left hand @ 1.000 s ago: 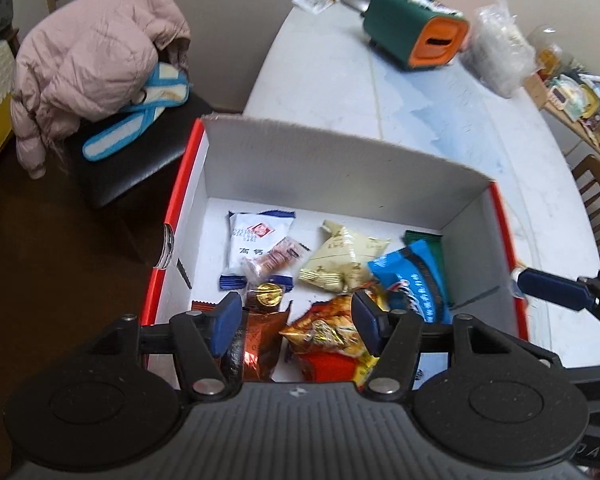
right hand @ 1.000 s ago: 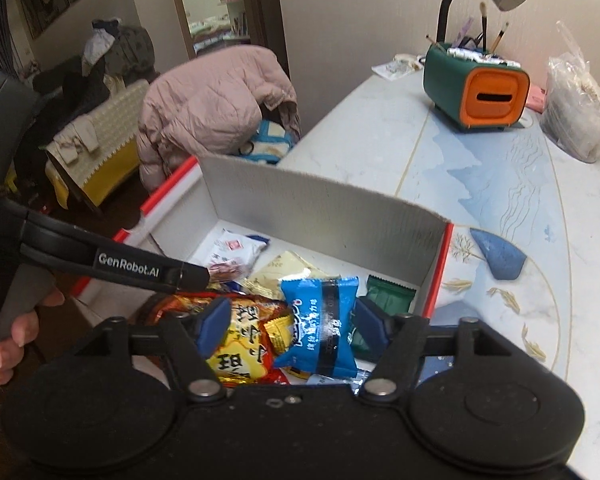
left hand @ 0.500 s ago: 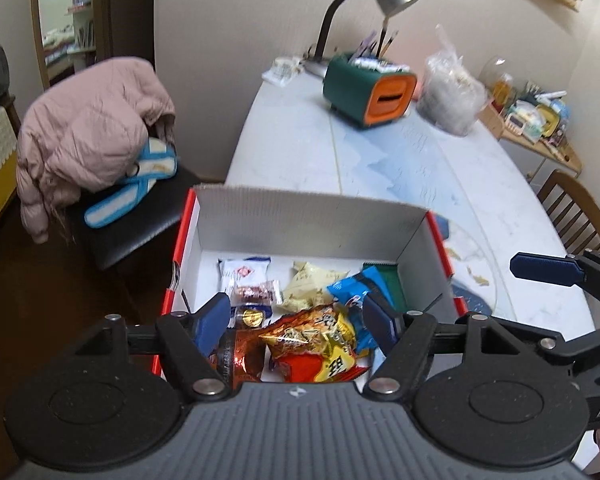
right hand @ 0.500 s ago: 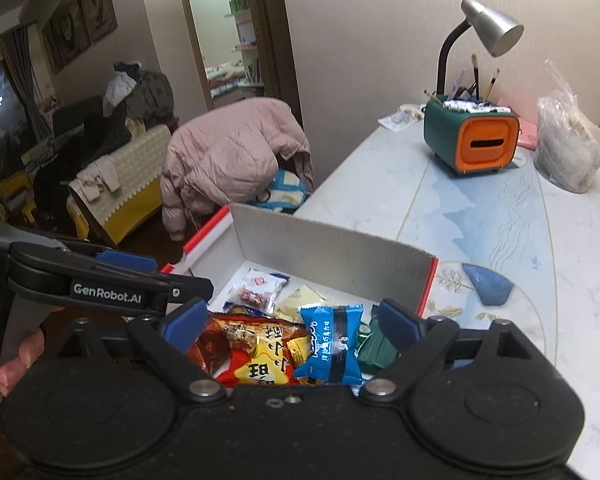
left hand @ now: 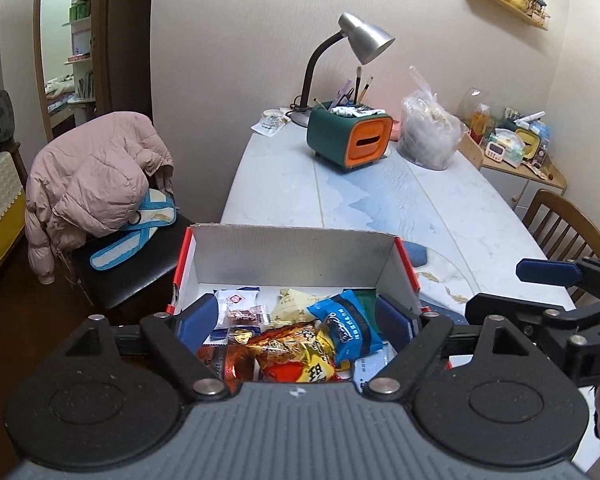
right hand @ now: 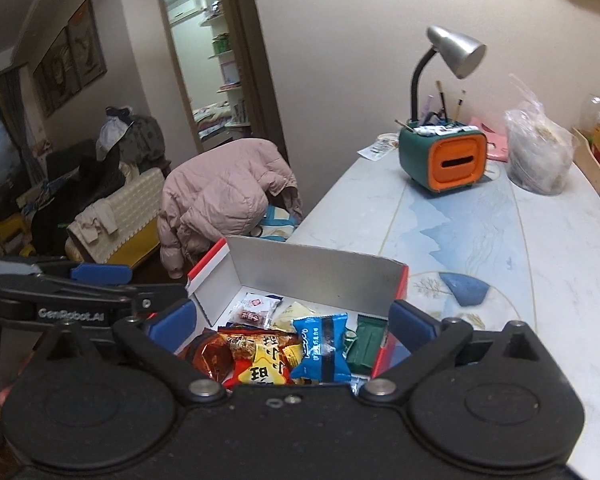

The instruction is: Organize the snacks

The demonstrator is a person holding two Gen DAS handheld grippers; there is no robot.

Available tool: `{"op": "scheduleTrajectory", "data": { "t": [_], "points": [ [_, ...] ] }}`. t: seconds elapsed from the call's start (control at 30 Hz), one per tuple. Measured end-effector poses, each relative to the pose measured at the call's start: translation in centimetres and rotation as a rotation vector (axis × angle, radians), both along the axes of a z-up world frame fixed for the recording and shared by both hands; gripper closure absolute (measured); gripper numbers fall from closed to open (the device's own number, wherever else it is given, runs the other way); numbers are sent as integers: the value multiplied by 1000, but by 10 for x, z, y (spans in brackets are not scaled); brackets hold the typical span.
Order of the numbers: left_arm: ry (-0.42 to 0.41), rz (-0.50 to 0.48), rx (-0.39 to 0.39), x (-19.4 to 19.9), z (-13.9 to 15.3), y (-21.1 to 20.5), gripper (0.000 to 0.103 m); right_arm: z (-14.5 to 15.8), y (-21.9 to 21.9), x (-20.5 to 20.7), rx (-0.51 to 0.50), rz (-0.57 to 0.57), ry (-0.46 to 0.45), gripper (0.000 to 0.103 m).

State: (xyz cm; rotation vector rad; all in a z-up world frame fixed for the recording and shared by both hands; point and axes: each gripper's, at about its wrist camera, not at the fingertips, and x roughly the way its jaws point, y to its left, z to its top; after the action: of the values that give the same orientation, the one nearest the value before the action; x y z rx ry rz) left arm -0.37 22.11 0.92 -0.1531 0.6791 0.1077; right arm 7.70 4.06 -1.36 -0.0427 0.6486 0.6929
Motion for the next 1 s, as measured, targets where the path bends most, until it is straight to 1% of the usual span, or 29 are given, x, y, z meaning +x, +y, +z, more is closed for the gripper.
{"op": "scheduleTrajectory", "data": {
  "t": [0.1, 0.17, 0.23, 0.33, 0.43, 0.57, 0.73, 0.87, 1.0],
  "points": [
    [-10, -9, 7, -5, 1, -4, 13, -2, -5, -4, 10, -27, -5, 0],
    [-18, -18, -3, -8, 2, -6, 6, -4, -9, -8, 23, -44, -13, 0],
    [-30, -26, -17, -12, 2, -6, 4, -5, -11, -12, 39, -55, -26, 0],
    [-37, -30, -14, -17, 2, -10, 3, -8, -15, -23, 57, -76, -64, 0],
    [-36, -28, -7, -21, 1, -14, 3, -11, -16, -33, 53, -91, -109, 0],
    [-32, -10, -9, -25, 0, -16, 3, -14, -15, -40, 36, -103, -106, 0],
    [-39, 3, 4, -30, 0, -18, 3, -12, -15, -44, 41, -119, -109, 0],
    [-33, 7, 5, -30, -2, -20, 3, -13, -14, -47, 47, -109, -110, 0],
    [-38, 18, 2, -33, -3, -19, 3, -13, -10, -49, 24, -105, -113, 0]
  ]
}}
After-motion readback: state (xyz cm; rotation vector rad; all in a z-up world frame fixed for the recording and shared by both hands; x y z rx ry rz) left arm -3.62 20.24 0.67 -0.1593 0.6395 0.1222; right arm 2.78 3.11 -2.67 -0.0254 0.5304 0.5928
